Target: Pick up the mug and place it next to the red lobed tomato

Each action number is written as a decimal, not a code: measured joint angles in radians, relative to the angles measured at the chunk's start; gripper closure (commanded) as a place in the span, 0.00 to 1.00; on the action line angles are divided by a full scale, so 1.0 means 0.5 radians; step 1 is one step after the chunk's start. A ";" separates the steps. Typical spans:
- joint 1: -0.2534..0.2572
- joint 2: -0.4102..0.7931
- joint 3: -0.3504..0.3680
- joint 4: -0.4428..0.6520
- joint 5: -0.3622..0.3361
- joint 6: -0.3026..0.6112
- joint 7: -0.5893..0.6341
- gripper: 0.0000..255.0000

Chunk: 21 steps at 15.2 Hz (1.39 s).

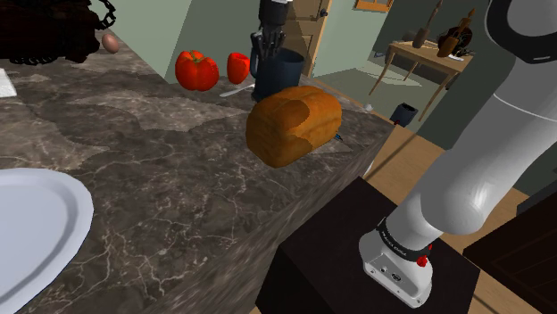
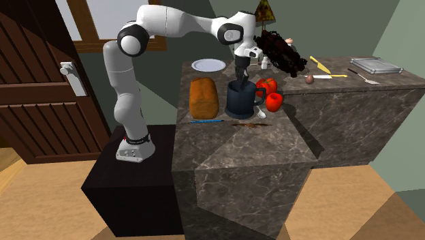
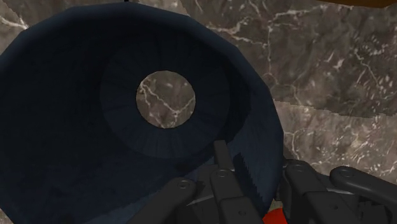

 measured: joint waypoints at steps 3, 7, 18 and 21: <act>0.001 0.002 0.001 -0.060 0.000 0.062 0.001 1.00; 0.001 0.001 0.001 -0.071 0.000 0.073 0.001 1.00; -0.001 0.004 -0.001 0.077 0.000 -0.064 -0.002 0.00; -0.001 0.011 -0.001 0.187 0.000 -0.168 -0.002 0.00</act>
